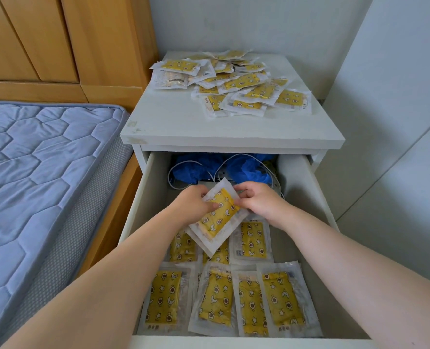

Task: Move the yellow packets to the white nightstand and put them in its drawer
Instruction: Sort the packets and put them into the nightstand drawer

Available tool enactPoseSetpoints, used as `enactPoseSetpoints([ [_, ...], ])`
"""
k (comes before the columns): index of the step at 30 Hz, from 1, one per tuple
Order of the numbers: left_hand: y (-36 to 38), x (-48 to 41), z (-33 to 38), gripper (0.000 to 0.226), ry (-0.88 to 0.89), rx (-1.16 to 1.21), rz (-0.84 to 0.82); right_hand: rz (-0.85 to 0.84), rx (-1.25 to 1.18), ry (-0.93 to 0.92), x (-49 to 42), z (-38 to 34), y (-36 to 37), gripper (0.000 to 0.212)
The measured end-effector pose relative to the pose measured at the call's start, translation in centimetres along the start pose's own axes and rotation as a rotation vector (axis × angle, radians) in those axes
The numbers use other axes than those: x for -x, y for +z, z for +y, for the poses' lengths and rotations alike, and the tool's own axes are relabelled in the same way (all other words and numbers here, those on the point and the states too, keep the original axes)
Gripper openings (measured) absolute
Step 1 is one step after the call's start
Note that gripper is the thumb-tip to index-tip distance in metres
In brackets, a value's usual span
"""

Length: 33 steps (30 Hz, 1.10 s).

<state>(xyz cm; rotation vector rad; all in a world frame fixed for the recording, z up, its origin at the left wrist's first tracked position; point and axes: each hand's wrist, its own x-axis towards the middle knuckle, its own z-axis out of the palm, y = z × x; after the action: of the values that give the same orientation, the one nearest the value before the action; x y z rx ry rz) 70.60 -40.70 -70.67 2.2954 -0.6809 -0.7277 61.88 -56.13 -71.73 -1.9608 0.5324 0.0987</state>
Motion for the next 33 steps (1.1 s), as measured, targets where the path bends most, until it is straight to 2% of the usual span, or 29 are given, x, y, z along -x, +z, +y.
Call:
enactPoseSetpoints([
  [5, 0.1, 0.5, 0.9, 0.01, 0.051, 0.065, -0.01, 0.021, 0.016, 0.015, -0.2, 0.1, -0.8, 0.006],
  [8, -0.2, 0.5, 1.1, 0.023, 0.028, 0.078, -0.028, 0.112, -0.058, 0.003, -0.1, -0.1, -1.1, 0.009],
  [10, -0.2, 0.5, 1.1, 0.023, -0.017, 0.052, -0.1, 0.189, -0.044, 0.001, -0.4, -0.1, -1.4, 0.008],
  [14, 0.2, 0.3, 0.8, 0.023, -0.018, -0.016, -0.1, 0.146, 0.01, -0.031, -0.1, -0.2, -1.4, 0.009],
  [18, 0.5, 0.3, 0.9, 0.025, 0.033, -0.032, -0.046, 0.203, 0.139, -0.074, 0.0, -0.5, -1.7, 0.013],
  [21, 1.0, 0.2, 0.6, 0.042, 0.083, -0.182, -0.034, 0.23, 0.347, -0.014, -0.6, 0.1, -2.7, 0.012],
  [24, 1.4, -0.1, -0.7, 0.057, 0.092, -0.43, -0.185, 0.149, 0.62, 0.132, -0.6, 1.1, -2.9, 0.006],
  [26, 1.4, -0.4, -1.9, 0.061, 0.066, -0.568, -0.29, 0.136, 0.726, 0.204, -0.6, 1.6, -2.5, 0.015],
  [30, 1.5, -0.9, -3.3, 0.064, 0.019, -0.606, -0.377, 0.177, 0.799, 0.264, -0.9, 2.5, -1.4, 0.014],
  [33, 1.8, -1.2, -3.6, 0.066, 0.037, -0.633, -0.379, 0.175, 0.989, 0.261, -0.6, 3.0, -0.5, 0.027],
])
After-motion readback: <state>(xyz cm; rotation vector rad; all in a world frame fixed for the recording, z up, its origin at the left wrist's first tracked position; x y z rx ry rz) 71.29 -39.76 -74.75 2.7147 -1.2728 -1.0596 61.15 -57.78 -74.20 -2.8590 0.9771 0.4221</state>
